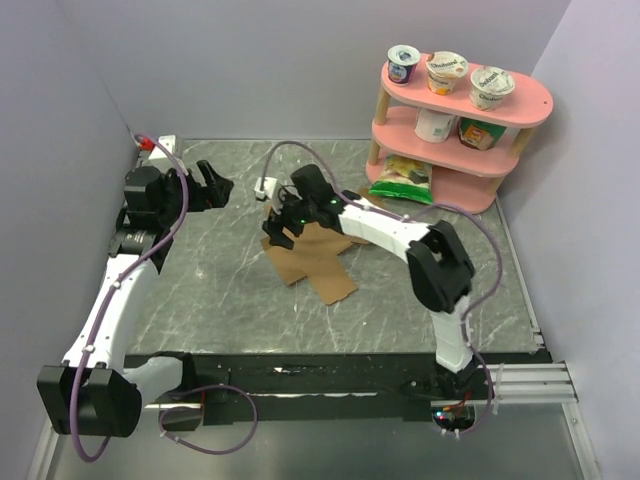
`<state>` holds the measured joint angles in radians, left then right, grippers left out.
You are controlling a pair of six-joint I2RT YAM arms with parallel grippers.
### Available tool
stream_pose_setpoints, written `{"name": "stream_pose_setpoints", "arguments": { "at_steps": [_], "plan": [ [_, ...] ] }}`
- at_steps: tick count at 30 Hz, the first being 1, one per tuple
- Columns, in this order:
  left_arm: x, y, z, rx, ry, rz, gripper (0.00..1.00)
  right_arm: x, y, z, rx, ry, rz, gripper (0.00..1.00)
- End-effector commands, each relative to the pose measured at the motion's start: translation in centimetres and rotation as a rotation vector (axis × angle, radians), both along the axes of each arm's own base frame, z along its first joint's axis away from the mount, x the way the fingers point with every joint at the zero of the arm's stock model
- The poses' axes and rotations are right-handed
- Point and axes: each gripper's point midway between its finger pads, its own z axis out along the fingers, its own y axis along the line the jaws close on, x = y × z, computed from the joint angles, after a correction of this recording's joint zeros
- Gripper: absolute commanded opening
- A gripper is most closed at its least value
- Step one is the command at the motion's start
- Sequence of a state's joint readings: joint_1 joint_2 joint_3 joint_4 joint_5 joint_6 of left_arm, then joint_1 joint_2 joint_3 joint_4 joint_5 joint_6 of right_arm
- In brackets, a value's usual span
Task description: Fold the paper box
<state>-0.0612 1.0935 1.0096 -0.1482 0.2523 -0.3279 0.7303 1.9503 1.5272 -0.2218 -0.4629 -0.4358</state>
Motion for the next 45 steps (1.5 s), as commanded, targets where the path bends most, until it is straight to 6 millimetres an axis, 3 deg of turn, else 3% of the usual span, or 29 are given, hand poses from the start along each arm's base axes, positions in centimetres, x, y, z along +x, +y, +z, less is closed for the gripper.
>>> {"name": "stream_pose_setpoints", "arguments": {
  "at_steps": [1, 4, 6, 7, 9, 16, 19, 23, 24, 25, 29, 33, 45],
  "plan": [
    [0.3, 0.1, 1.0, -0.029, -0.009, -0.019, 0.96, 1.2, 2.9, 0.0, -0.007, -0.041, 0.176, 0.85],
    [0.5, 0.2, 0.8, -0.051, 0.012, -0.033, 0.96, 1.9, 3.6, -1.8, -0.045, -0.018, 0.21, 0.85],
    [0.6, 0.0, 0.7, -0.065, 0.025, -0.05, 0.96, 2.3, 3.7, -1.8, -0.062, 0.001, 0.222, 0.85],
    [0.5, -0.1, 0.7, -0.067, 0.026, -0.059, 0.96, 2.3, 3.7, -3.0, -0.079, 0.027, 0.233, 0.84],
    [0.4, -0.2, 0.7, -0.068, 0.033, -0.071, 0.96, 1.9, 3.9, -3.2, -0.078, 0.059, 0.256, 0.83],
    [1.6, 4.5, 0.2, -0.166, 0.069, 0.067, 0.96, 2.3, 3.2, -5.8, -0.126, 0.092, 0.24, 0.83],
    [1.7, 6.1, 0.0, -0.255, 0.073, 0.065, 0.96, 2.7, 3.1, -5.8, -0.13, 0.085, 0.234, 0.83],
    [1.7, 7.1, -0.4, -0.239, 0.085, 0.099, 0.96, 3.4, 2.9, -6.8, -0.173, 0.077, 0.233, 0.83],
    [1.7, 7.3, -0.4, -0.233, 0.086, 0.109, 0.96, 3.8, 3.1, -6.3, -0.176, 0.063, 0.226, 0.83],
    [1.7, 7.3, -0.3, -0.229, 0.084, 0.111, 0.96, 3.8, 3.0, -7.1, -0.19, 0.079, 0.237, 0.83],
    [1.5, 7.0, -0.1, -0.233, 0.076, 0.091, 0.96, 3.6, 3.1, -7.0, -0.195, 0.083, 0.256, 0.82],
    [1.5, 6.9, -0.2, -0.235, 0.075, 0.082, 0.96, 3.1, 2.7, -7.6, -0.231, 0.093, 0.278, 0.72],
    [1.4, 6.7, 0.0, -0.225, 0.065, 0.071, 0.96, 2.7, 2.2, -9.1, -0.29, 0.108, 0.299, 0.54]
  ]
}}
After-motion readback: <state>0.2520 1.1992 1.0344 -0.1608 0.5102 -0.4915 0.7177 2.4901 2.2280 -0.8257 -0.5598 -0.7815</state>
